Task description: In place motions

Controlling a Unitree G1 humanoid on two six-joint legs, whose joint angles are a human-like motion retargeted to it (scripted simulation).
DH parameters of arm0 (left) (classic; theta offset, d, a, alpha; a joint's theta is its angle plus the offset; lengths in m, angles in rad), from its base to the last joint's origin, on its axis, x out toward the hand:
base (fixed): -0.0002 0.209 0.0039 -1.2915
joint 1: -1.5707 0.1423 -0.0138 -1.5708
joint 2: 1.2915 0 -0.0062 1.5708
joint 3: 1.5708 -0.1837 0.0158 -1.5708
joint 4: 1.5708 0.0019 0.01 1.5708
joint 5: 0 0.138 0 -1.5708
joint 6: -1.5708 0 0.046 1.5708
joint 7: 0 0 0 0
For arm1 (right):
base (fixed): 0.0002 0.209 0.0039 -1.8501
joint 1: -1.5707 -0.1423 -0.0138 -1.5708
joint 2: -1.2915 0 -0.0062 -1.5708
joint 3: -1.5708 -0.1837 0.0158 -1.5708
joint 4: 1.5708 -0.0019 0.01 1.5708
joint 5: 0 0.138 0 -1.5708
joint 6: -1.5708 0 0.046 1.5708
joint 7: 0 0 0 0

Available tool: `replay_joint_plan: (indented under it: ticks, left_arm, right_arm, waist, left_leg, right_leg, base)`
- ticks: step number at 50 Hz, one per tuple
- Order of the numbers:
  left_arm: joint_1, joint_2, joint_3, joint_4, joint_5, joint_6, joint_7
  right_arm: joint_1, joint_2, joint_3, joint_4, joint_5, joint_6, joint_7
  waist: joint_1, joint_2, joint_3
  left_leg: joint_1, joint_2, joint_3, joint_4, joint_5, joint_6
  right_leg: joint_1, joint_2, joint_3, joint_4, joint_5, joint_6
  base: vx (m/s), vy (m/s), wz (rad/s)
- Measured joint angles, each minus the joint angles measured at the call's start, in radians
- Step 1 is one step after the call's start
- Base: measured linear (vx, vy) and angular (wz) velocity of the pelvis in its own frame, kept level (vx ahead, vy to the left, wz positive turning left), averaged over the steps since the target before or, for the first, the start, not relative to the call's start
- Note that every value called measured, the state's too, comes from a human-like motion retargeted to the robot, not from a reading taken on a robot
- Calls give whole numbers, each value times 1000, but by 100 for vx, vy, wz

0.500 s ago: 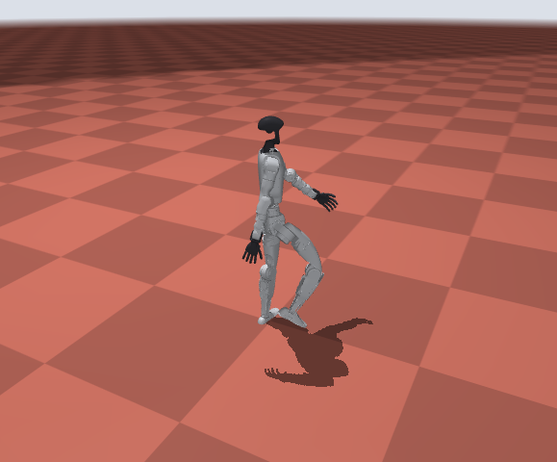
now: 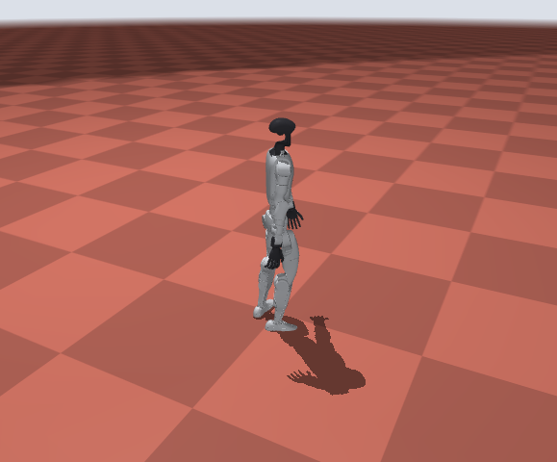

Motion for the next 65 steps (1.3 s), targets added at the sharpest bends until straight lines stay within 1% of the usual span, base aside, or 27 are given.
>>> replay_joint_plan:
  ticks: [3,5,7,8,10,12,13,15,17,19,22,25,28,30,33,35,38,40,42,44,48,52,58,60,62,63,65]
  left_arm:
    - [110,4,14,76,-22,59,50]
    - [180,1,21,135,3,107,75]
    - [293,6,19,188,60,137,40]
    - [360,10,18,188,99,161,9]
    - [484,19,14,188,189,216,-74]
    - [592,29,10,188,276,272,-176]
    - [642,34,10,188,312,298,-221]
    - [712,43,19,188,363,329,-273]
    - [792,64,45,188,399,350,-296]
    - [830,84,79,188,400,357,-289]
    - [833,107,122,188,362,345,-269]
    - [778,116,132,188,343,337,-268]
    - [692,115,115,188,326,294,-258]
    - [631,108,103,188,307,266,-241]
    - [544,89,85,188,274,207,-206]
    - [512,81,73,188,259,177,-189]
    - [465,71,69,145,233,145,-153]
    - [444,76,65,120,213,126,-129]
    - [417,80,61,100,193,116,-104]
    - [397,75,59,89,177,111,-90]
    - [357,68,89,85,163,113,-107]
    - [334,89,119,88,154,111,-108]
    - [331,131,110,184,81,123,-121]
    - [300,144,46,188,30,124,-157]
    - [232,138,-31,188,-14,89,-156]
    - [192,130,-61,188,-17,66,-141]
    - [92,94,-117,137,-10,42,-94]
  right_arm:
    - [-68,1,12,105,115,32,-95]
    - [-120,29,15,114,205,84,-140]
    - [-206,77,54,112,281,85,-139]
    - [-258,104,69,106,290,85,-120]
    - [-374,150,83,57,267,102,-46]
    - [-509,186,92,-22,237,104,58]
    - [-571,203,97,-71,231,94,104]
    - [-663,223,102,-157,230,75,160]
    - [-774,234,116,-284,252,41,203]
    - [-861,228,124,-374,263,-3,220]
    - [-979,202,167,-429,265,-64,181]
    - [-1041,184,192,-428,258,-75,143]
    - [-1028,191,172,-420,247,-88,148]
    - [-990,207,163,-414,232,-102,148]
    - [-902,235,153,-388,191,-132,143]
    - [-844,252,147,-368,168,-147,140]
    - [-732,283,170,-314,143,-146,152]
    - [-684,297,187,-287,141,-137,159]
    - [-639,297,193,-268,138,-132,162]
    - [-595,289,200,-249,122,-129,161]
    - [-518,270,227,-212,70,-115,144]
    - [-461,230,223,-159,55,-100,133]
    - [-255,166,133,-129,46,-49,171]
    - [-181,140,96,-140,50,-46,196]
    - [-107,118,68,-150,34,-50,200]
    - [-70,108,48,-152,14,-52,192]
    - [0,81,7,-142,-31,-52,151]
  waist:
    - [78,-51,35]
    - [130,-58,66]
    - [218,-50,92]
    - [257,-40,101]
    - [350,-4,136]
    - [439,13,200]
    - [492,3,237]
    - [580,-33,294]
    - [681,-75,353]
    - [722,-96,395]
    - [739,-114,423]
    - [739,-90,385]
    - [687,-58,286]
    - [620,-47,218]
    - [507,-65,123]
    - [443,-78,71]
    - [372,-84,-9]
    - [346,-66,-37]
    - [292,-33,-53]
    - [227,-16,-65]
    - [122,5,-67]
    - [140,-12,-36]
    - [162,-37,-61]
    - [139,-38,-42]
    - [97,-29,-21]
    - [81,-20,-14]
    - [58,4,3]
  left_leg:
    - [-102,50,-36,285,134,72]
    - [-239,105,-152,553,203,168]
    - [-411,168,-239,848,182,171]
    - [-493,222,-256,983,152,153]
    - [-671,329,-301,1235,102,158]
    - [-822,427,-301,1427,36,196]
    - [-879,459,-270,1493,6,221]
    - [-947,466,-193,1544,-33,255]
    - [-1017,441,-110,1530,-74,269]
    - [-1053,414,-85,1505,-93,279]
    - [-1040,414,-90,1509,-112,308]
    - [-997,448,-168,1529,-86,291]
    - [-910,443,-259,1472,-35,229]
    - [-811,410,-294,1370,5,181]
    - [-592,259,-282,1069,80,139]
    - [-483,173,-287,891,108,128]
    - [-246,39,-273,474,180,110]
    - [-127,-12,-250,233,201,47]
    - [-23,-25,-171,45,81,-3]
    - [15,-28,-134,-49,13,-6]
    - [17,-65,-163,-138,16,22]
    - [47,-99,-122,-167,2,42]
    - [60,-123,-100,-164,-32,65]
    - [60,-116,-119,-149,-41,75]
    - [55,-95,-152,-126,-53,85]
    - [51,-78,-167,-112,-58,87]
    - [24,-38,-181,-71,-72,88]
  right_leg:
    - [9,-59,46,22,-11,-3]
    - [19,-75,47,28,-15,-7]
    - [19,-56,64,31,-6,-25]
    - [21,-38,66,26,-1,-36]
    - [43,10,75,5,16,-55]
    - [87,45,97,-18,32,-84]
    - [107,40,129,-20,36,-96]
    - [119,-3,175,-4,34,-104]
    - [87,-59,223,59,26,-116]
    - [71,-92,221,128,-3,-130]
    - [75,-110,179,187,-38,-140]
    - [102,-66,131,152,-41,-141]
    - [114,3,64,87,-34,-135]
    - [116,32,12,50,-33,-122]
    - [108,11,-53,27,-49,-86]
    - [109,-14,-84,21,-59,-63]
    - [102,-28,-81,10,-65,-37]
    - [98,-2,-76,6,-69,-31]
    - [101,31,-107,3,-78,-23]
    - [107,31,-142,5,-87,-6]
    - [86,5,-188,31,-87,18]
    - [77,-23,-166,38,-66,35]
    - [43,-46,-116,95,-36,50]
    - [29,-61,-128,159,-9,54]
    - [0,-77,-145,259,57,51]
    - [-27,-87,-151,327,97,42]
    - [-126,-115,-131,523,200,-14]
  base:
    - [-16,-9,-44]
    - [-17,-12,-21]
    - [-4,-12,-41]
    - [-4,-14,-46]
    - [-9,-13,-57]
    - [-9,-12,-94]
    - [-3,-11,-130]
    - [0,-5,-136]
    - [4,0,-102]
    - [9,-2,-10]
    - [10,-12,52]
    - [6,-6,75]
    - [10,4,136]
    - [9,11,167]
    - [19,17,155]
    - [32,24,112]
    - [32,22,26]
    - [20,18,0]
    - [17,18,58]
    - [26,26,86]
    - [12,23,31]
    - [8,18,-60]
    - [27,12,-37]
    - [9,9,43]
    - [2,4,70]
    - [2,6,55]
    - [-4,8,28]
